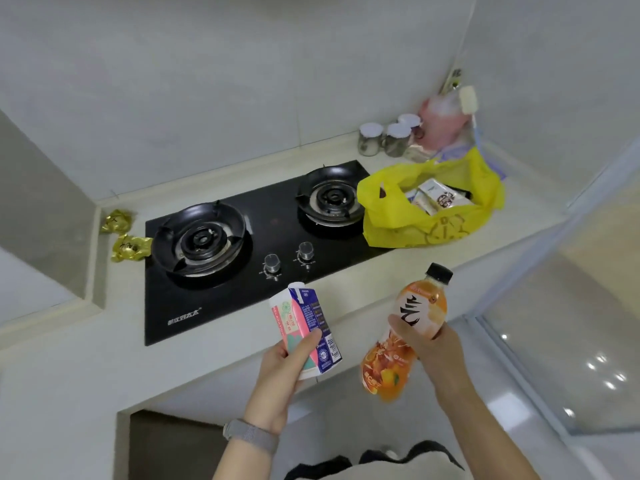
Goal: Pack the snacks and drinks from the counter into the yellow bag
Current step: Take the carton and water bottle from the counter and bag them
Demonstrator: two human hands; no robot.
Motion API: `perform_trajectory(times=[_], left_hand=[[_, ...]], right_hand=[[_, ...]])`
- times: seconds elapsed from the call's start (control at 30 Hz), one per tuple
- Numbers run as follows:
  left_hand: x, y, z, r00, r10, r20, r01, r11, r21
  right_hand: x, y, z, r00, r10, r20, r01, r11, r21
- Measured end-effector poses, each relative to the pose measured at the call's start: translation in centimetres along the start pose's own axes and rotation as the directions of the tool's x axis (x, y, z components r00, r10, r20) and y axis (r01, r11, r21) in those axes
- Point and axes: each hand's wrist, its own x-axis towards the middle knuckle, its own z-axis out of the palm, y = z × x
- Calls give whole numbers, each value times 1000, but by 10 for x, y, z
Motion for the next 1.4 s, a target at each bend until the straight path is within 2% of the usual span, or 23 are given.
perform_trajectory(times=[0.4,0.63,0.93,1.07,1.17,1.27,1.33,1.4], left_hand=[[58,11,163,983,-74,167,59,994,93],[98,35,200,981,-66,182,44,991,124],[183,88,237,982,6,191,-16,998,53],[211,106,246,980,3,201,-10,999,31],[231,116,248,982,3,189,-7,1000,17],[243,120,249,988,-13,152,12,1000,11],[248,122,250,992,-27,124,27,1000,-2],[253,124,251,995,-32,95,34,999,-11]], right_hand=[[71,-14,-134,990,16,-143,-10,999,42],[119,-39,-148,990,-6,-144,19,995,95],[216,-78,-149,990,31,-134,-14,992,128],[252,-98,-147,988,-36,-150,55,991,123],[279,-119,-142,967,-204,-154,204,979,-11],[306,-143,-138,897,-441,-26,411,853,-322],[329,-153,-133,809,-564,167,569,678,-466],[355,-159,-123,730,-583,357,659,459,-596]])
